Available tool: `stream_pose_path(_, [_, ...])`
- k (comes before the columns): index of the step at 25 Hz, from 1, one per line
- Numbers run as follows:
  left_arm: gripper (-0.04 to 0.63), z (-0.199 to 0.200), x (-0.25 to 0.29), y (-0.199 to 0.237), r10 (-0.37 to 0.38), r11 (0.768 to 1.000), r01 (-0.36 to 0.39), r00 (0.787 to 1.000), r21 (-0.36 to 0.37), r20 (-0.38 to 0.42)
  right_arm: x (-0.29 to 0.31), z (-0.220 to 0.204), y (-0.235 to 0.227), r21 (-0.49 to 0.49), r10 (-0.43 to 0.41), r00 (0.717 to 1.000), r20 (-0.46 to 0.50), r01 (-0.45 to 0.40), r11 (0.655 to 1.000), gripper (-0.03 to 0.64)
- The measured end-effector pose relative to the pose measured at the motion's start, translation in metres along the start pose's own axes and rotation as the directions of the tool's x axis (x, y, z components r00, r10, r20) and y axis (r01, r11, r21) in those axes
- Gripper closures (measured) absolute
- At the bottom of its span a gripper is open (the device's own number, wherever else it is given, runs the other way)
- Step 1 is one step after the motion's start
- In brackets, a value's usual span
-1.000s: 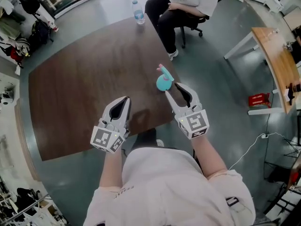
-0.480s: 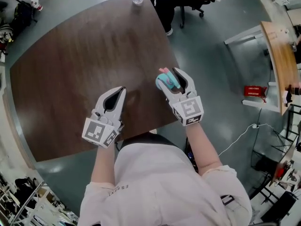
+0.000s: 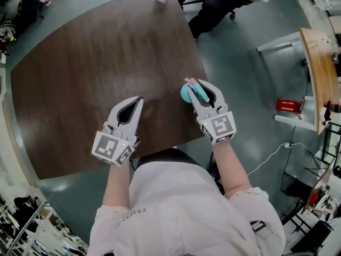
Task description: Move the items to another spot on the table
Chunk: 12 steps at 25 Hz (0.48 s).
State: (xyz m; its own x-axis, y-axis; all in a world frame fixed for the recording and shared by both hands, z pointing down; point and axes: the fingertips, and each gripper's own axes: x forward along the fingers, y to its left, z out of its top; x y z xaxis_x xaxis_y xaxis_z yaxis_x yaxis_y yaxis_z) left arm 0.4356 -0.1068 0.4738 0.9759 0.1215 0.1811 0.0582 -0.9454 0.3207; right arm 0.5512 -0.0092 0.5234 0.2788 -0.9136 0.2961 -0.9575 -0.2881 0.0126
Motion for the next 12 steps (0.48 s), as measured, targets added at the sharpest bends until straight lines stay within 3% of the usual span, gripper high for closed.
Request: stream_pose_path(12, [0.587, -0.001, -0.048, -0.056, 0.028, 0.999, -0.031, 0.997, 0.04, 0.076, -0.065, 0.02, 0.021, -0.036, 0.044, 0.998, 0.038, -0.042, 0.998, 0.515])
